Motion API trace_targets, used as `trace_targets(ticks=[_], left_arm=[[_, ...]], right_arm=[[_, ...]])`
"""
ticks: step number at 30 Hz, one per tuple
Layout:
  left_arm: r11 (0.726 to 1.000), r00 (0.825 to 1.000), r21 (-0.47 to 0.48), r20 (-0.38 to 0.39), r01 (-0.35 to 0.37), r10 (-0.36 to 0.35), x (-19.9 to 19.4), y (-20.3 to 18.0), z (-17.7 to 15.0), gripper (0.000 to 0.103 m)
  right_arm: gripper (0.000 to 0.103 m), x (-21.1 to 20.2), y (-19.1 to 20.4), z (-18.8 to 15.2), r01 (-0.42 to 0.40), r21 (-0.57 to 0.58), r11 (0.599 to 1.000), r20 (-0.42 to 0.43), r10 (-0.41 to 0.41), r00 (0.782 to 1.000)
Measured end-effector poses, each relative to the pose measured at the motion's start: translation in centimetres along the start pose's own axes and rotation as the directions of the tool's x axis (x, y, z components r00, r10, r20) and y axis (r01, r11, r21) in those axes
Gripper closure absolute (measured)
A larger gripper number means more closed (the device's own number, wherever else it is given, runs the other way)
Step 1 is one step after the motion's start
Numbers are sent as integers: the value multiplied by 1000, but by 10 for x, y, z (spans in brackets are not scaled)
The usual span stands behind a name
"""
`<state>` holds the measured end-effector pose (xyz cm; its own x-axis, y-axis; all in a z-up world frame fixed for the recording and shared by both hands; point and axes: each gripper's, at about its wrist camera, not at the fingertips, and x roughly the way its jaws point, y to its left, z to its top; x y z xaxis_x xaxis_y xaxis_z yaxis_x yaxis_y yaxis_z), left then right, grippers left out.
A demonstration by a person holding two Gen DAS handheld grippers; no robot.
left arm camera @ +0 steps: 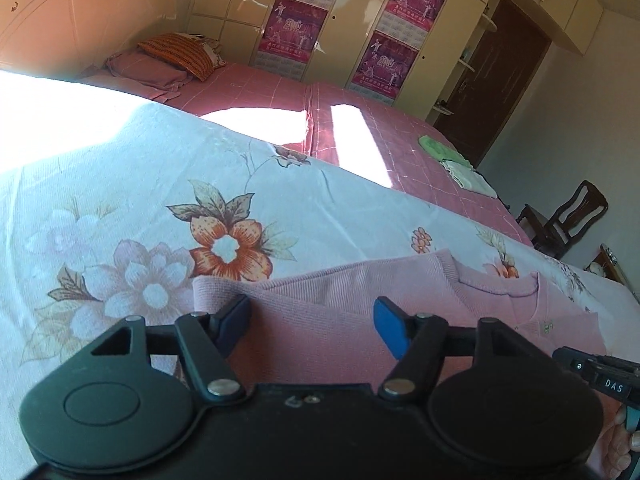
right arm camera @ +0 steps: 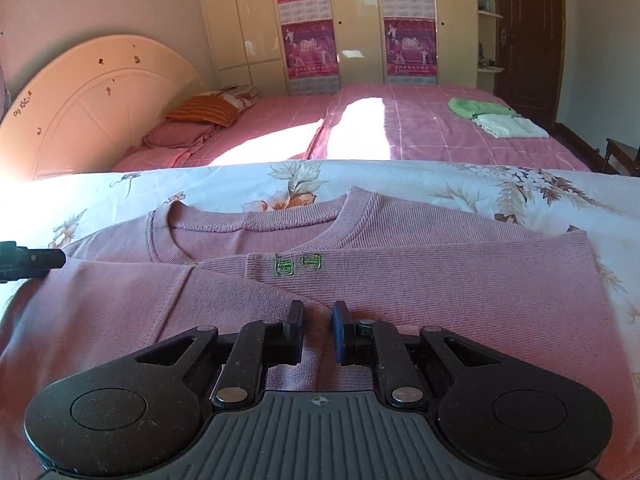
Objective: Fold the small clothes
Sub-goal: 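Open both grippers and lift them off the folded sweatshirt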
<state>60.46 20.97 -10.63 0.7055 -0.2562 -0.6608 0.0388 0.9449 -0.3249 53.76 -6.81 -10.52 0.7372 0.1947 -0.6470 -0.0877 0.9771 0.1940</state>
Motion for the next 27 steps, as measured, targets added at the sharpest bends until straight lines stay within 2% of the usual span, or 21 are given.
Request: trace_targets(ticks=[3, 5, 7, 9, 11, 13, 15, 17, 20, 22, 24, 25, 27], left_arm=[[999, 999, 42, 32, -25, 24, -14, -7, -12, 39], [995, 997, 95, 75, -21, 13, -31, -23, -26, 30], [990, 995, 138, 103, -15, 0, -36, -46, -40, 30], [985, 992, 170, 121, 9, -30, -37, -69, -54, 30], [979, 994, 204, 99, 22, -43, -33, -87, -66, 30], [967, 996, 253, 83, -13, -8, -31, -92, -78, 31], [956, 994, 279, 92, -87, 63, -41, -78, -89, 31], [950, 986, 273, 103, -152, 128, -58, -56, -97, 32], [940, 985, 300, 106, -159, 133, -67, -48, -102, 33], [941, 983, 288, 110, -175, 148, -70, -58, -98, 34], [953, 987, 275, 135, -125, 90, -81, -69, -100, 32], [953, 987, 280, 141, -119, 82, -84, -74, -102, 28], [943, 987, 310, 143, -120, 78, -88, -86, -112, 25]], right_arm=[[90, -4, -1, -2, -2, -29, 1000, 4, 2, 1000], [90, -19, 2, 0, -18, -12, 1000, 47, 19, 999], [90, -26, 17, -1, -76, -30, 997, 74, 78, 994], [90, -19, 39, -3, -139, -46, 989, 40, 141, 989], [90, -12, 55, -9, -161, -69, 985, 13, 162, 987], [90, -9, 61, -17, -146, -122, 982, -2, 146, 989], [90, -17, 46, -21, -118, -134, 984, 11, 121, 993], [90, -27, 17, -25, -23, -121, 992, 31, 27, 999], [89, -34, -17, -33, -5, -66, 998, 17, 6, 1000], [88, -37, -16, -32, 5, -59, 998, 22, -4, 1000], [88, -52, -4, -29, -5, -58, 998, 59, 9, 998], [87, -59, 2, -29, -18, -61, 998, 77, 22, 997], [62, -69, 15, -36, -49, -82, 995, 86, 56, 995]])
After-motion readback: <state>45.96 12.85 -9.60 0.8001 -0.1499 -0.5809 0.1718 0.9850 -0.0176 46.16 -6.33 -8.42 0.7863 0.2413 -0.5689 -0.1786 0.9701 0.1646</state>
